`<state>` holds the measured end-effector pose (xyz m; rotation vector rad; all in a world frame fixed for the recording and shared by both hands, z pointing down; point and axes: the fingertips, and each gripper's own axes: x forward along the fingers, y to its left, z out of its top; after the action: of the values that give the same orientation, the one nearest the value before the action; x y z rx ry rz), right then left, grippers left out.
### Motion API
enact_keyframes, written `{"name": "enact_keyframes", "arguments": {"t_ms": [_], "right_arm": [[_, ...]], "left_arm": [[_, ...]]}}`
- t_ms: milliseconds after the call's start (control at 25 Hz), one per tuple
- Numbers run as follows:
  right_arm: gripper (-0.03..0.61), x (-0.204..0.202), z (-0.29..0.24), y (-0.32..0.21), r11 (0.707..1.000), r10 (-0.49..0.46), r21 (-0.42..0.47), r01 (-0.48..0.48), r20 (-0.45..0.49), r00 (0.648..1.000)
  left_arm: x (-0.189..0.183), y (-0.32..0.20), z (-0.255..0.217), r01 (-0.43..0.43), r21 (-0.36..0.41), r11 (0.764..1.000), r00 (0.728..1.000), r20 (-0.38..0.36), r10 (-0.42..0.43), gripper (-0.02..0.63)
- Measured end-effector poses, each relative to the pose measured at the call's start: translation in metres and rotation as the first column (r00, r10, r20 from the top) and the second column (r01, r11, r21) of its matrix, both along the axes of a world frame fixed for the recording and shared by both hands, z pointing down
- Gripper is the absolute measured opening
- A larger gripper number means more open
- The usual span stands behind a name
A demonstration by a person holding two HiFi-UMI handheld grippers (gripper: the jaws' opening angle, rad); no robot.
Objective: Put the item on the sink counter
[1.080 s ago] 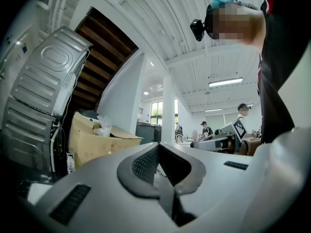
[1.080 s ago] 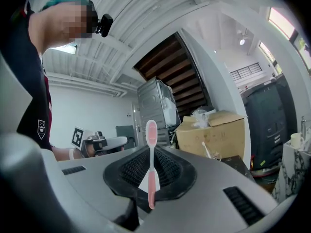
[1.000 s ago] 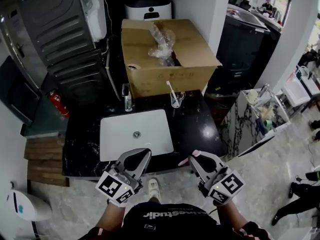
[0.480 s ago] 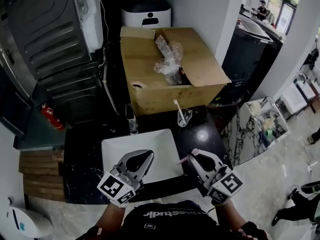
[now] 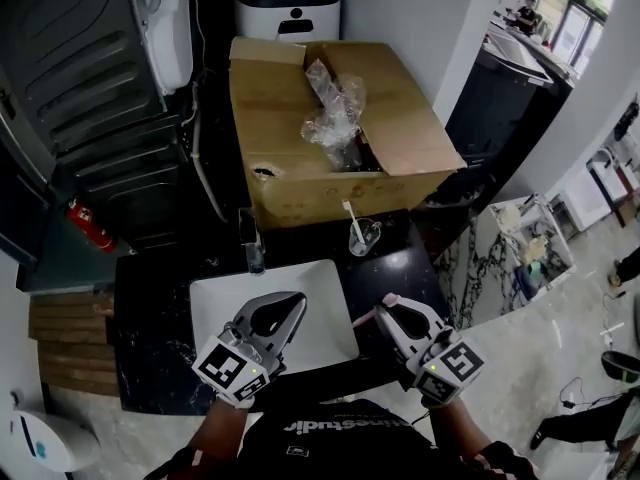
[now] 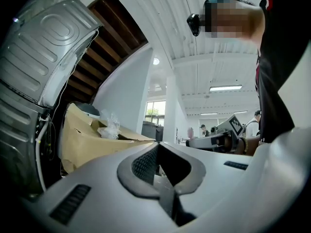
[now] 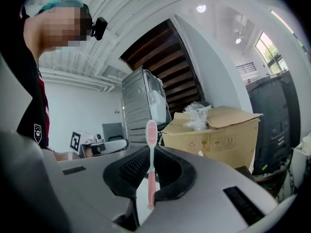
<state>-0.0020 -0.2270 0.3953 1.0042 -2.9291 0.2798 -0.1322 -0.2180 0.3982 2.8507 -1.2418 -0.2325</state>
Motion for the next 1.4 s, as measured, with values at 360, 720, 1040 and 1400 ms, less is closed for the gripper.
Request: {"name": "enact_keyframes", "arguments": {"t_ms": [360, 720, 1040, 1400], "right_arm": [[0.057, 0.022, -0.007, -0.070, 1.000, 0.008, 0.003, -0.008, 0.061, 0.998], [0.055, 0.059, 0.026, -0.189, 0.982, 0.178, -0.105, -0.160, 0.193, 0.965], [0.055, 0.068, 0.082, -0.264, 0.951, 0.278, -0.192, -0.241, 0.196, 0.940], [0.055, 0.055, 0.154, -0.280, 0.920, 0.272, -0.327, -0.215, 0.137, 0.953]], "left_arm": [[0.005, -0.025, 0.000, 0.053, -0.029, 0.998, 0.999, 0.003, -0.053, 0.015], [-0.006, -0.034, 0.010, 0.121, -0.073, 0.990, 0.993, 0.019, -0.120, 0.015], [-0.015, -0.039, 0.022, 0.167, -0.113, 0.979, 0.986, 0.040, -0.163, 0.015], [-0.014, -0.040, 0.030, 0.195, -0.137, 0.971, 0.980, 0.064, -0.187, 0.015]]}}
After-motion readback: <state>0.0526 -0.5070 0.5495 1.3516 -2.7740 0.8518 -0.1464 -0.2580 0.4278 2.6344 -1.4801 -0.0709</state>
